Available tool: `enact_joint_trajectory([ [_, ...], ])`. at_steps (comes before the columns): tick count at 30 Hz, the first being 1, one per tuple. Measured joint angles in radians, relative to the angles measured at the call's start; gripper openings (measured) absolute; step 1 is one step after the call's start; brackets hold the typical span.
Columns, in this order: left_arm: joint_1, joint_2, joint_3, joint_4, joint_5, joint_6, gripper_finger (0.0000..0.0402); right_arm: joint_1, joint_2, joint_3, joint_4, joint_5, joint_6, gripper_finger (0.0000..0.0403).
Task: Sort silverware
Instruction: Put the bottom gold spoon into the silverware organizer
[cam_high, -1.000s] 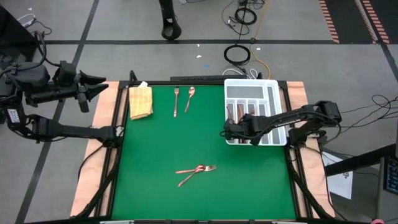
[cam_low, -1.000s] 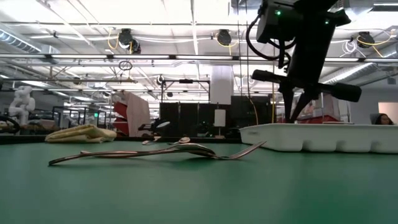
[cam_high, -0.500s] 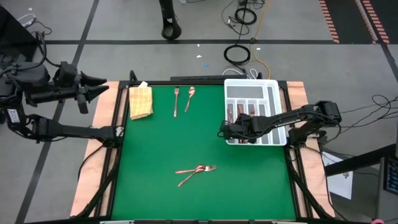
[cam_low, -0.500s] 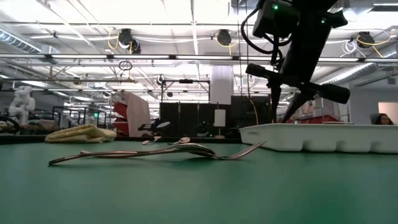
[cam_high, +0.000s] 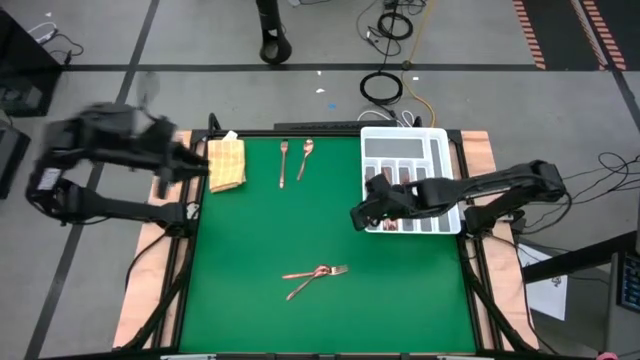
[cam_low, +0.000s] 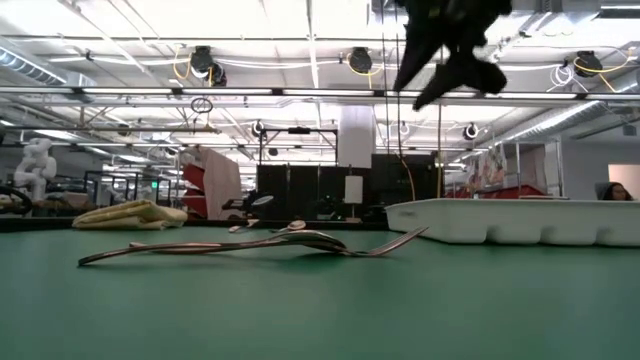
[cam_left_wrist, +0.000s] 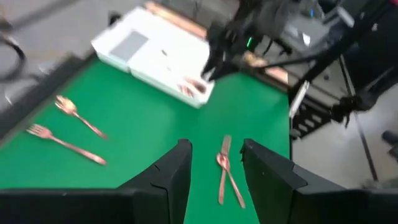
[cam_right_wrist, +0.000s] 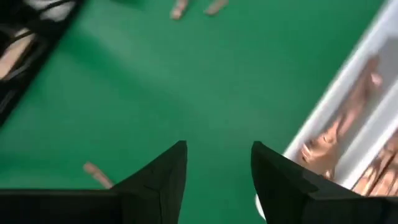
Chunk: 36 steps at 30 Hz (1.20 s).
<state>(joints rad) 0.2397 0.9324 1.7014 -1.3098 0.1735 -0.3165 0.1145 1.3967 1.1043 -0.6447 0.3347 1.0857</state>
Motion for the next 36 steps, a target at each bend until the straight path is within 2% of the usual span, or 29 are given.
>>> enact_joint_trajectory([
  [4, -0.057, 0.047, -0.172, 0.127, 0.026, -0.032, 0.0148, 0.035, -0.004, 0.094, -0.139, 0.004, -0.093, 0.0169],
  [7, -0.151, 0.093, -0.317, 0.255, -0.015, -0.056, 0.0148, 0.059, -0.004, 0.147, -0.278, 0.007, -0.116, 0.0169],
  [10, -0.26, 0.156, -0.428, 0.339, -0.123, -0.088, 0.0147, 0.085, -0.004, 0.188, -0.409, 0.007, -0.122, 0.0169],
  [14, -0.401, 0.26, -0.508, 0.411, -0.291, -0.145, 0.0147, 0.126, -0.005, 0.228, -0.545, 0.006, -0.124, 0.0169],
  [19, -0.548, 0.44, -0.53, 0.449, -0.464, -0.252, 0.0147, 0.162, -0.006, 0.232, -0.627, 0.019, -0.106, 0.0169],
  [27, -0.622, 0.72, -0.515, 0.651, -0.466, -0.314, 0.0147, 0.166, -0.007, 0.232, -0.734, 0.188, -0.116, 0.0169],
  [36, -0.639, 0.896, -0.425, 0.751, -0.463, -0.351, 0.0148, 0.166, -0.007, 0.232, -0.749, 0.275, -0.167, 0.0169],
])
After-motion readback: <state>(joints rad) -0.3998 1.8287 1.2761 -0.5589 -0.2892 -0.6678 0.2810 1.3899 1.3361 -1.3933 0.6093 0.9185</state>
